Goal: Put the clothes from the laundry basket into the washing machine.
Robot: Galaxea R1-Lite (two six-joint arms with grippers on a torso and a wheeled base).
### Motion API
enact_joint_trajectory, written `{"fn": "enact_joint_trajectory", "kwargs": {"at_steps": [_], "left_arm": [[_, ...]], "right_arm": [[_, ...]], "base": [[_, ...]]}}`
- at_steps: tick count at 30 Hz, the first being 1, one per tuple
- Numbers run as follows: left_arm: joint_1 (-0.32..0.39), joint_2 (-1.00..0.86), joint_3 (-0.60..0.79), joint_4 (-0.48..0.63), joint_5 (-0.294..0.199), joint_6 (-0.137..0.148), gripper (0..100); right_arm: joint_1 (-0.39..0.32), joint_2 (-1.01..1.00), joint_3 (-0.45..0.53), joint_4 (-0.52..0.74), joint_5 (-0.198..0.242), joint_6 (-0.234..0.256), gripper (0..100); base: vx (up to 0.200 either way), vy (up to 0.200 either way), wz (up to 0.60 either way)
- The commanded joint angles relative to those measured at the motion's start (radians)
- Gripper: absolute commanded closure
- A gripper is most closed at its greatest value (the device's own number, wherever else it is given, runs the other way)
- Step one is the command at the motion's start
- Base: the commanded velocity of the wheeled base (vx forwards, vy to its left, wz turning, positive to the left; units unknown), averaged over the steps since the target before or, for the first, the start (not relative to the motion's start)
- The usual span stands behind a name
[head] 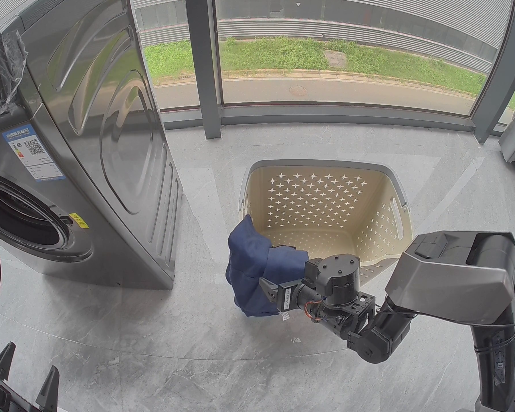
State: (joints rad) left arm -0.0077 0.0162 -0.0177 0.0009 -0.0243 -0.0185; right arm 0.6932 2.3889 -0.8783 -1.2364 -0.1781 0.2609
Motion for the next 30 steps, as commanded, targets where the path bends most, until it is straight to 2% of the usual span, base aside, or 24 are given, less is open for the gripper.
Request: {"fn": "enact_joint_trajectory", "kwargs": {"at_steps": [1,13,19,23,30], "left_arm": [[0.0,-0.016,0.016,-0.001,0.001,-0.004,0],[0.0,-0.016,0.016,0.001,0.001,-0.006,0],[0.002,-0.016,0.016,0.001,0.001,-0.008,0],[0.002,-0.016,0.016,0.001,0.001,-0.008,0],[0.002,-0.016,0.016,0.001,0.001,-0.008,0]], "right_arm": [[0.0,0.015,0.002,-0.012,-0.008,0.0,100],[0.016,-0.011,0.064,-0.044,-0.012,-0.005,100],[0.058,-0.157,0.236,-0.109,-0.011,-0.011,100],[0.068,-0.226,0.302,-0.112,-0.012,-0.011,100],[0.06,-0.278,0.318,-0.114,-0.011,-0.011,100]], "base": [[0.0,0.0,0.0],[0.0,0.0,0.0],[0.0,0.0,0.0],[0.0,0.0,0.0],[0.0,0.0,0.0]]}}
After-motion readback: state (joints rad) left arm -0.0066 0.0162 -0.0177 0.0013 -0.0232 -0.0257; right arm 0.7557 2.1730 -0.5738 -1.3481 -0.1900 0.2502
